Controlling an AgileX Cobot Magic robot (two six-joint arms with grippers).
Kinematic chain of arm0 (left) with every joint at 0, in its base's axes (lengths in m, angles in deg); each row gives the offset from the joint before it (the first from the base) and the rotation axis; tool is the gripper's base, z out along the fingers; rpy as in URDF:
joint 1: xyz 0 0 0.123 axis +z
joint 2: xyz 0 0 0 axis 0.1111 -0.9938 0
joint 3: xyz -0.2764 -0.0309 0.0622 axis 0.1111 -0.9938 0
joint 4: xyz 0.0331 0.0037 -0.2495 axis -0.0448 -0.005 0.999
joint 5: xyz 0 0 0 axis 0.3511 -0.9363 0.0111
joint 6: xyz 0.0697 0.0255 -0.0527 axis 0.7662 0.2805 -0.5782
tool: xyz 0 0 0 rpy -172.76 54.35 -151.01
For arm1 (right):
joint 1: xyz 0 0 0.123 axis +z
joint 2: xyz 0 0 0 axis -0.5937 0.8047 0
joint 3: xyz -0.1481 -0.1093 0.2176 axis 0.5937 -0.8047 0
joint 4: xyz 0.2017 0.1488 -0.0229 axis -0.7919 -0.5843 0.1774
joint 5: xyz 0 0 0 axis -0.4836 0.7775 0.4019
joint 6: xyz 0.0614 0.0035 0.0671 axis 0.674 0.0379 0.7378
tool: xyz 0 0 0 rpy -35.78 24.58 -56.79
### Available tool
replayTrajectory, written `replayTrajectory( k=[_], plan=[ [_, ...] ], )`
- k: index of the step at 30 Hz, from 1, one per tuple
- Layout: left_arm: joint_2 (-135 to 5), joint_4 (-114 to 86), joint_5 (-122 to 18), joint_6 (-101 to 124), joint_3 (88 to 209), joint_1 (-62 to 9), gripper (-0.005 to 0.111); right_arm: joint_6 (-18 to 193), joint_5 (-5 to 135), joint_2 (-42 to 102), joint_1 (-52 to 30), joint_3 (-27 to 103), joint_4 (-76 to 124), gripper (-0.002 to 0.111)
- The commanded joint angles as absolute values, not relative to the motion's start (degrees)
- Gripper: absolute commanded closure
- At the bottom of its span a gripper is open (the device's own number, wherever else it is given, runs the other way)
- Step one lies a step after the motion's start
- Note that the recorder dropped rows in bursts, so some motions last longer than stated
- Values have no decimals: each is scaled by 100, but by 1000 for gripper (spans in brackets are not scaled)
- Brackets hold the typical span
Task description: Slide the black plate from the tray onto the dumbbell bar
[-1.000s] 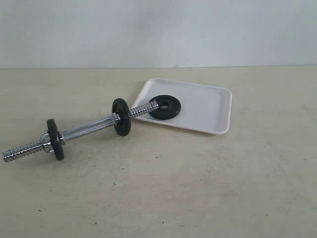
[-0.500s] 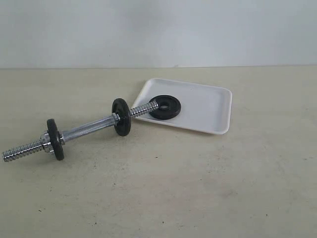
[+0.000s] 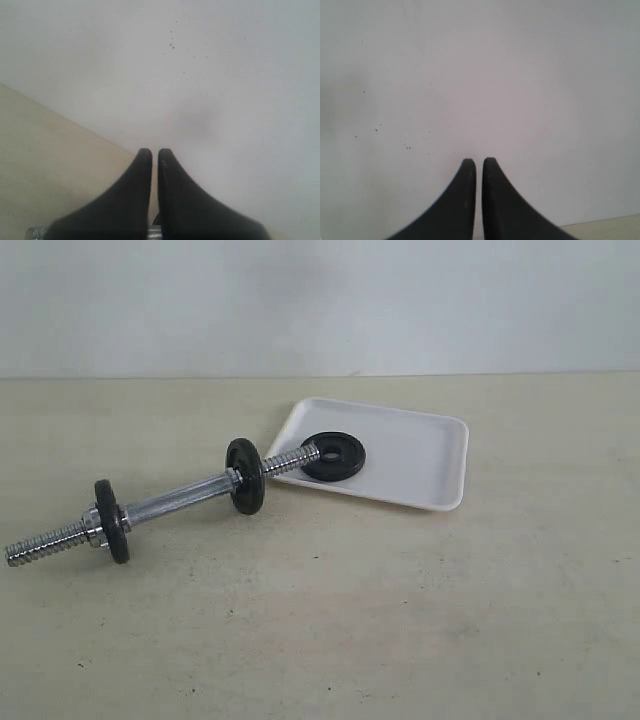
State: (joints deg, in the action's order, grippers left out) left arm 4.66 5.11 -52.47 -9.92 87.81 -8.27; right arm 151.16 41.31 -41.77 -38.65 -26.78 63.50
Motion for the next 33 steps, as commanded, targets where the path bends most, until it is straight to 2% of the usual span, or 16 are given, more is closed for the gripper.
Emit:
replayTrajectory(
  k=[1,11,19,23,27,33],
  plan=[
    [481,521,-5303,-1086,8760,-827,102,15134,4120,-4199,-3853,-2677,6401,107],
    [481,260,-5757,343,8760,-827,102,15148,4344,-4199,-3853,-2677,6401,107],
    [481,1076,-5959,922,8908,-1054,102,15148,4344,-4199,-3853,-2529,7036,107],
    [481,2202,-6085,2322,8978,-1564,102,15148,4323,-3789,-3853,-2304,7341,107],
    [481,4166,-6099,4673,8978,-2091,102,15148,4157,-3277,-3853,-2082,7503,107],
    [481,6703,-6237,7550,8978,-2239,102,15132,3541,-2648,-3853,-1980,7584,107]
  ],
)
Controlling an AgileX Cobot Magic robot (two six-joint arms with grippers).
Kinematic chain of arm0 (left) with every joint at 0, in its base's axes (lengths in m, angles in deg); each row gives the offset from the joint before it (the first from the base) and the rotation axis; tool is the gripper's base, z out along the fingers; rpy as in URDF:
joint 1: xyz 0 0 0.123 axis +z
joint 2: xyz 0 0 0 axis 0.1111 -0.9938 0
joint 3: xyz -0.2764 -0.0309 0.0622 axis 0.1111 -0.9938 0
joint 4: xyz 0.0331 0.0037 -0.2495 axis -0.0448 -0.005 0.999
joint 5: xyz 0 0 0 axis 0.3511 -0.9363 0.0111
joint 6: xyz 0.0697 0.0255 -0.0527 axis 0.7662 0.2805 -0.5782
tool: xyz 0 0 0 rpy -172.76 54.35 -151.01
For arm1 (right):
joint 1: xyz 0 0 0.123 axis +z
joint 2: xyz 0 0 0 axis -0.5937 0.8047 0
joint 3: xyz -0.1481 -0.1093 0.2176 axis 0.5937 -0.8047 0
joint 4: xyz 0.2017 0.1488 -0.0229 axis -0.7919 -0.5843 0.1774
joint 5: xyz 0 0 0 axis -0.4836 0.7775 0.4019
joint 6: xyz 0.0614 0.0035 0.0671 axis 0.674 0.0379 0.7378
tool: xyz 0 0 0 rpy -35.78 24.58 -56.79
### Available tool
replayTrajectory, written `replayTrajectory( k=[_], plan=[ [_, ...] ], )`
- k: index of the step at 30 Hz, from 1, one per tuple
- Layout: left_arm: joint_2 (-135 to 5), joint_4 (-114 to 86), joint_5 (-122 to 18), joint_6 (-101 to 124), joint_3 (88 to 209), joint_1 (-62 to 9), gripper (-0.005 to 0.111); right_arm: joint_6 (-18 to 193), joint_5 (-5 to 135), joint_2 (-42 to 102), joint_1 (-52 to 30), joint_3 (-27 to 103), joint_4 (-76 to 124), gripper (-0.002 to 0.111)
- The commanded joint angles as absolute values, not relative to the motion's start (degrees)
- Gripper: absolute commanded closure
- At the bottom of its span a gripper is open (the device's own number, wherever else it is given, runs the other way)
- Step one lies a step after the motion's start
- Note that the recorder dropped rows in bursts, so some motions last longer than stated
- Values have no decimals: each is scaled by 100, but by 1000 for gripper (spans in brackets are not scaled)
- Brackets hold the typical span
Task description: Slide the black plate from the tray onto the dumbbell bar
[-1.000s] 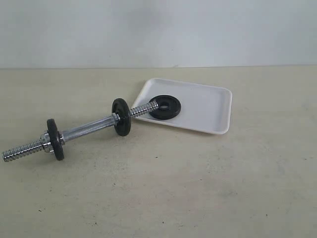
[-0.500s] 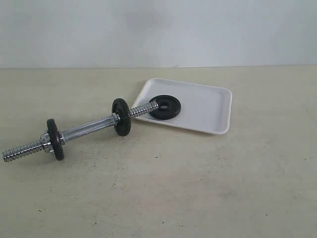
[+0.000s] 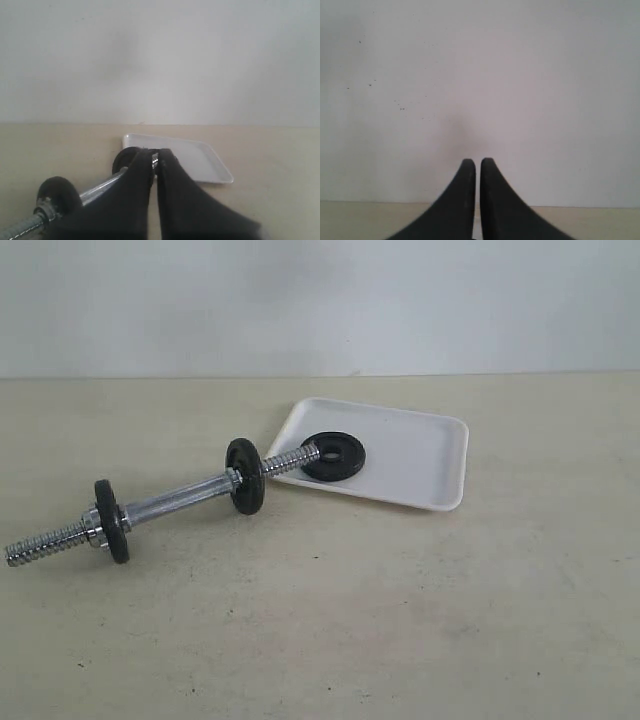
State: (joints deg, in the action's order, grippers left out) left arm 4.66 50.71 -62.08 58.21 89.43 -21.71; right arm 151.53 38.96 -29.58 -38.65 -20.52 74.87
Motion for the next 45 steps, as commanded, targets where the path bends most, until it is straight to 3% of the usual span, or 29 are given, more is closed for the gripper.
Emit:
replayTrajectory(
  k=[1,12,23,34,38,43,45],
  plan=[
    [481,7052,-6251,7880,8978,-2239,102,15132,3502,-2555,-3853,-1980,7584,107],
    [481,8367,-4876,8502,9002,-2226,102,15112,3185,-2275,-3853,-1980,7584,107],
    [-787,7985,-4965,8480,9818,-2226,102,15095,3196,-2275,-3853,-1980,7584,107],
    [-2588,6915,-4958,8480,10733,-2226,102,15095,3207,-2275,-3853,-1980,7597,107],
    [-3824,5732,-6008,8682,11525,-2226,102,15095,3207,-2275,-3853,-1980,7607,107],
    [-5490,5792,-6768,8979,12417,-2226,102,15117,3207,-2275,-3853,-1980,7916,107],
    [-6051,5792,-6905,8979,12751,-2226,94,15169,3207,-2275,-3853,-1980,7929,107]
  ],
)
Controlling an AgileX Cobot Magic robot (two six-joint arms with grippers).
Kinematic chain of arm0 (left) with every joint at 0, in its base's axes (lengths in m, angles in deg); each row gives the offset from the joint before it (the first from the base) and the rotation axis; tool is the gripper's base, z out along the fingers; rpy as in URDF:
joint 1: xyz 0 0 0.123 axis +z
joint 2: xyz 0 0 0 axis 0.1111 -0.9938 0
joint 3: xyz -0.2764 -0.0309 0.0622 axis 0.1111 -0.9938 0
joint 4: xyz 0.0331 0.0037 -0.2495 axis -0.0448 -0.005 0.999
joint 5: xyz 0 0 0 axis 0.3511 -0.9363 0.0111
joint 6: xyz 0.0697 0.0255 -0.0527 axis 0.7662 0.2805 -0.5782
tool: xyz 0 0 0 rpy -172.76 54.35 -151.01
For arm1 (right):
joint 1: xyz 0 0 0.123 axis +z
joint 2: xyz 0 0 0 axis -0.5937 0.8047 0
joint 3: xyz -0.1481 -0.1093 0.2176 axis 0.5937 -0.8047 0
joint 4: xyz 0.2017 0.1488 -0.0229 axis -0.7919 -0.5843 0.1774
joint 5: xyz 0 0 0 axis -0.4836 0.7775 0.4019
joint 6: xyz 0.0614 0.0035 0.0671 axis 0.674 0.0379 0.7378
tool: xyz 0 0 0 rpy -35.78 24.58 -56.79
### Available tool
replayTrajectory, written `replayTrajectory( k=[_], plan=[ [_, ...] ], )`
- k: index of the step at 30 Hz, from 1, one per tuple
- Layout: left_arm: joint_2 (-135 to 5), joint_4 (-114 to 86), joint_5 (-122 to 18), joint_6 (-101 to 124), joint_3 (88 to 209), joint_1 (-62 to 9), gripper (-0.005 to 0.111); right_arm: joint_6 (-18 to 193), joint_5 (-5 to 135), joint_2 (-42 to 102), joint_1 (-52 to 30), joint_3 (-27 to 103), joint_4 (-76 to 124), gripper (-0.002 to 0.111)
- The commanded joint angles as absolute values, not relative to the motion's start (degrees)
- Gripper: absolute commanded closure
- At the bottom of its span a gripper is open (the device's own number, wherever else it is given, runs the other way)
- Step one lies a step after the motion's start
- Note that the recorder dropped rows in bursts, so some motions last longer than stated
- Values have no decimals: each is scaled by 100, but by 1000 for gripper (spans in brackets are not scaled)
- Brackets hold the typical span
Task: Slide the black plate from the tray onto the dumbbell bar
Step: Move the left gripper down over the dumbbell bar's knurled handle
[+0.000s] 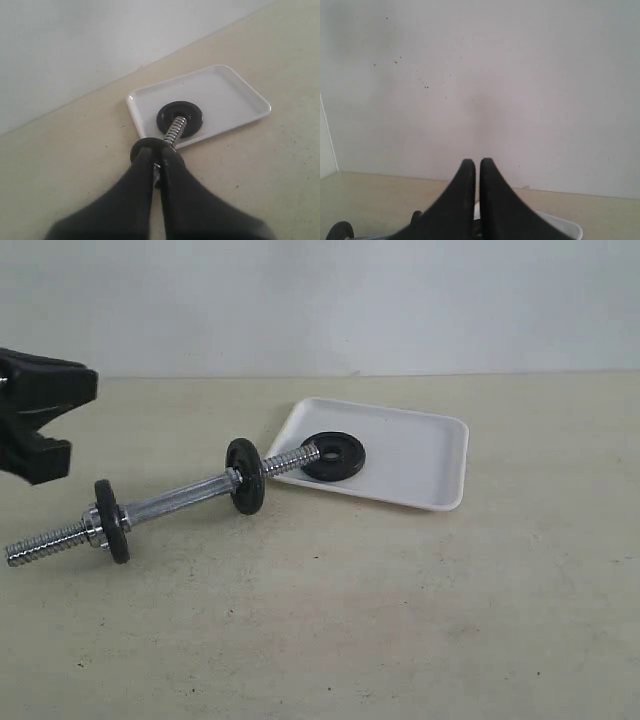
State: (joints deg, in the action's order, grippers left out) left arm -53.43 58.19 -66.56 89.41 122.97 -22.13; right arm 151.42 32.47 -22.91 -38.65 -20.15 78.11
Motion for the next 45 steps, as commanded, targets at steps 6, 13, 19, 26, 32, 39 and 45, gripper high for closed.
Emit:
replayTrajectory(
  k=[6,13,19,26,32,39,45],
  plan=[
    [-7278,6106,-6641,9082,13426,-2226,17,15302,3163,-2275,-3853,-1980,8054,107],
    [-8177,5390,-6364,9324,13641,-2263,8,15562,3163,-2275,-3853,-1980,8345,107],
    [-8763,3828,-6430,9405,13694,-2527,8,15592,3163,-2275,-3853,-1980,8344,107],
    [-9232,3139,-6081,9405,13694,-2640,8,15604,3185,-2275,-3853,-1980,8404,107],
    [-9481,3033,-5665,9405,13694,-2640,8,15850,3196,-2275,-3853,-1980,8591,107],
    [-9789,3009,-5473,9446,13694,-2640,8,15881,3287,-2275,-3853,-1980,8645,107],
    [-9789,3035,-5329,9140,13694,-2640,8,15905,3336,-2275,-3853,-1980,8645,107]
  ],
)
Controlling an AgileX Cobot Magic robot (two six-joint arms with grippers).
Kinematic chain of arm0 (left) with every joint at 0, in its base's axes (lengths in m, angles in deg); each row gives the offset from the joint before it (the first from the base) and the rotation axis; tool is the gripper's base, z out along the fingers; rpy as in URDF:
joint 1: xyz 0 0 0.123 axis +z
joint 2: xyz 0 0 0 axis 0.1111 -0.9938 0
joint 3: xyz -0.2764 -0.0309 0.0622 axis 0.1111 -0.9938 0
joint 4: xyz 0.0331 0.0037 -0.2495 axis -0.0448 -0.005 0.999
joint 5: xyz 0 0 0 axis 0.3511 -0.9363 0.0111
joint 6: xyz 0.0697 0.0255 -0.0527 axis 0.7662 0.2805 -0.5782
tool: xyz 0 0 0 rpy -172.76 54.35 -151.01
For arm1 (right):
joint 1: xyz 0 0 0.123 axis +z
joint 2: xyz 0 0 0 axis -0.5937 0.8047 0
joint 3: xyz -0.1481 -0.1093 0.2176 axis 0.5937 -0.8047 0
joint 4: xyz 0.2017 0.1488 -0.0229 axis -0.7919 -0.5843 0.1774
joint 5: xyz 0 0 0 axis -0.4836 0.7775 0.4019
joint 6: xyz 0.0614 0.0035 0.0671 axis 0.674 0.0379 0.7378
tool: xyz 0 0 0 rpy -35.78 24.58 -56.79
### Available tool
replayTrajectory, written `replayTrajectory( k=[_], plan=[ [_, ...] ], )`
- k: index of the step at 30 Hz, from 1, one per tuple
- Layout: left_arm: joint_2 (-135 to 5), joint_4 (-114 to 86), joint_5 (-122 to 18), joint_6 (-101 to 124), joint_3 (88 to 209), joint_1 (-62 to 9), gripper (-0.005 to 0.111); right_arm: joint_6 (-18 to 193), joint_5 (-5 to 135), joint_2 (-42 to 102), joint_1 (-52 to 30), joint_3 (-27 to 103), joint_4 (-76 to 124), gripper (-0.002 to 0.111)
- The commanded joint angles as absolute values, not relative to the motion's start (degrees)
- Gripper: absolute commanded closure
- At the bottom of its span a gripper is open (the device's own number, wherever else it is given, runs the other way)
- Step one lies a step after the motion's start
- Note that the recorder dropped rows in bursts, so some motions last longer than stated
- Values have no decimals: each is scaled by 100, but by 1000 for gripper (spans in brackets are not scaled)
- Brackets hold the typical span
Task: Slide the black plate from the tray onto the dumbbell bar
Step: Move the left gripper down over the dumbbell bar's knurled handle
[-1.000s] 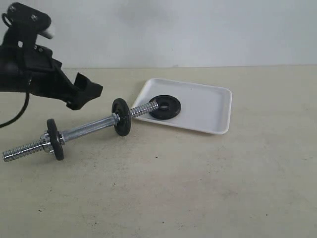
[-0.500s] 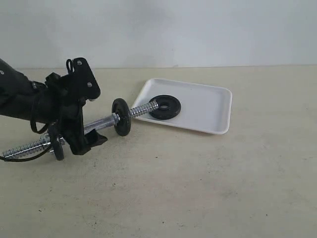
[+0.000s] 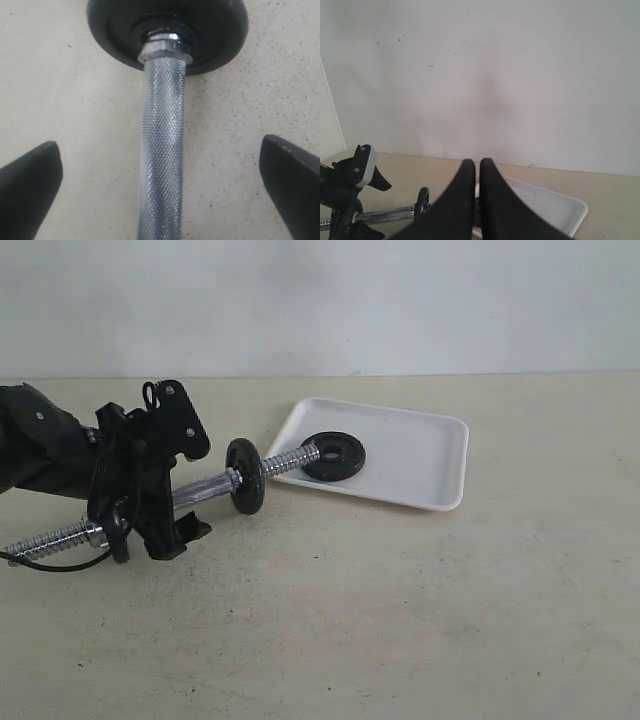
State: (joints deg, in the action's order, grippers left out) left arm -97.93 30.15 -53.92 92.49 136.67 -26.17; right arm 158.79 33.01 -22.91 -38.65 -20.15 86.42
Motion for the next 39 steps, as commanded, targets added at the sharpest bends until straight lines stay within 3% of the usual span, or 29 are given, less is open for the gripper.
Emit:
replayTrajectory(
  k=[1,11,39],
  plan=[
    [-9801,3035,-5329,9140,13694,-2640,8,15905,3336,-2275,-3853,-1980,8645,107],
    [-10261,3163,-5552,8664,14357,-2640,8,15903,3325,-2275,-3853,-1980,8645,107],
    [-10759,3138,-5526,8633,14359,-2640,8,15914,3324,-2275,-3853,-1980,8645,107]
  ],
)
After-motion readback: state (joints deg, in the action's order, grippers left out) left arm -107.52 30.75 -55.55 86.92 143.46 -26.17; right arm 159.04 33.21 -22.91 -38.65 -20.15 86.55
